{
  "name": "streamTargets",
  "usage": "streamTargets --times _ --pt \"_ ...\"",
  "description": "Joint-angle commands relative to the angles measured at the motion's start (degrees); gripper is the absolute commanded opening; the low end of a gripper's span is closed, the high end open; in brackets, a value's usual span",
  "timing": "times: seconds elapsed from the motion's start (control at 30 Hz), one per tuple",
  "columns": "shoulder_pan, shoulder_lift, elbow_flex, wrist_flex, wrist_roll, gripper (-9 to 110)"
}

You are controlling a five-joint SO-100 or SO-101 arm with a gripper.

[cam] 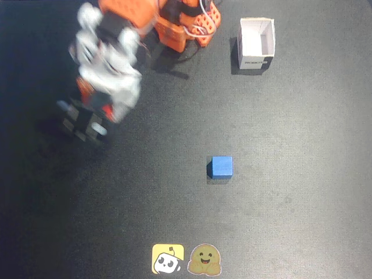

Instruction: Put the red cube in the right box and the blue cube in the left box.

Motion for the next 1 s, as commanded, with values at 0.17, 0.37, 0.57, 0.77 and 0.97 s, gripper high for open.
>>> streamTargets --times 0.17,0.37,0.57,0.77,0.97 --pt "9.4 12.04 -0.88 8.35 3.16 8" --pt "13.18 18.63 2.64 11.87 5.01 8" --pt "18.02 20.92 6.33 11.95 6.42 8" --pt "22.76 21.36 7.38 14.06 8.35 7" --pt "28.04 24.17 7.91 16.96 8.7 8"
